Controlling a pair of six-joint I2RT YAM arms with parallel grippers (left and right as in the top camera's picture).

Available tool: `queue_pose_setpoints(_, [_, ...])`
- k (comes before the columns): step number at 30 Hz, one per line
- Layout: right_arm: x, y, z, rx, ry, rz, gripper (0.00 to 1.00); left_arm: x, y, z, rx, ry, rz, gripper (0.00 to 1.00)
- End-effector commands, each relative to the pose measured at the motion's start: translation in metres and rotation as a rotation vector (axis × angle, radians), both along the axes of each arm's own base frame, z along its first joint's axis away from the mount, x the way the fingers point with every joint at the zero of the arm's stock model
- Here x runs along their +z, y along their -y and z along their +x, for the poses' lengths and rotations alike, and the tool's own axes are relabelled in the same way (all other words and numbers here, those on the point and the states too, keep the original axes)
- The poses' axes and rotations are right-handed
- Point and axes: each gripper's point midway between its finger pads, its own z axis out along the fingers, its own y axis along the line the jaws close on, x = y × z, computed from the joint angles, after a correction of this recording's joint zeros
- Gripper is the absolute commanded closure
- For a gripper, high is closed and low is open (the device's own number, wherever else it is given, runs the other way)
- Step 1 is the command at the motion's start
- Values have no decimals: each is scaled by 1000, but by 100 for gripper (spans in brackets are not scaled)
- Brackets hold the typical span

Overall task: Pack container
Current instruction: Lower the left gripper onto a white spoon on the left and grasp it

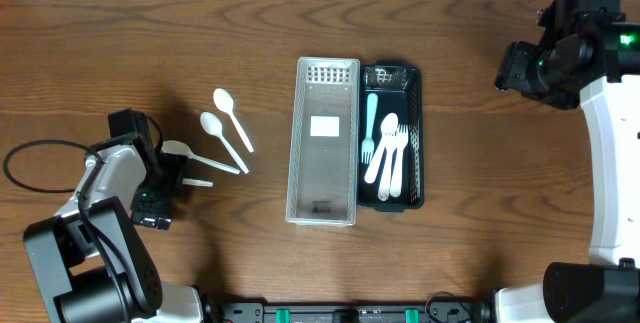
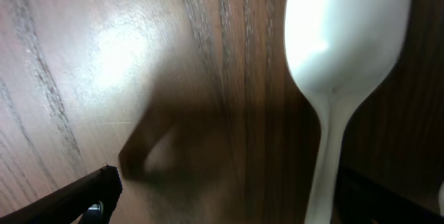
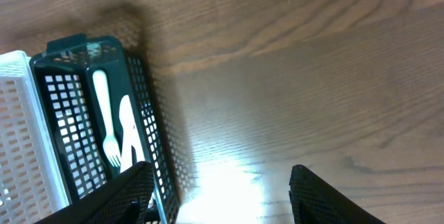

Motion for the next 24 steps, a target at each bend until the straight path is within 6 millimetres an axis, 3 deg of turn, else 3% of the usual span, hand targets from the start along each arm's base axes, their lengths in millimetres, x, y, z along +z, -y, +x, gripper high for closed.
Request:
queue_pose_setpoints(1, [-6,3,-1,4,-21,-9,34,-3,-3,-8,8,-26,20,0])
queue_pose_setpoints(3, [-5,3,-1,4,-21,-9,34,-3,-3,-8,8,-25,20,7])
queue_pose_setpoints(6, [-6,3,-2,4,-23,-9,34,-3,-2,-8,9,-24,16,31])
queue_pose_setpoints(11, [-6,3,-4,11,-33,-11,34,-3,-2,-8,8,-24,16,52])
queue_pose_setpoints(12, [-7,3,-5,11,-35,-11,34,-3,-2,-8,8,-24,16,63])
queue_pose_setpoints(14, [-7,3,-5,11,-37,-11,34,-3,-2,-8,8,-24,16,75])
queue_pose_setpoints(18, [-7,3,-5,11,-37,-11,34,-2,-3,-6,-10,-20,18,78])
queue_pose_setpoints(22, [-7,3,-5,18,-36,-13,34,3,-5,0,-86,-7,23,90])
queue_pose_setpoints(24, [-6,3,-4,18,-33,-13,34,10,-6,4,-121,5,29,91])
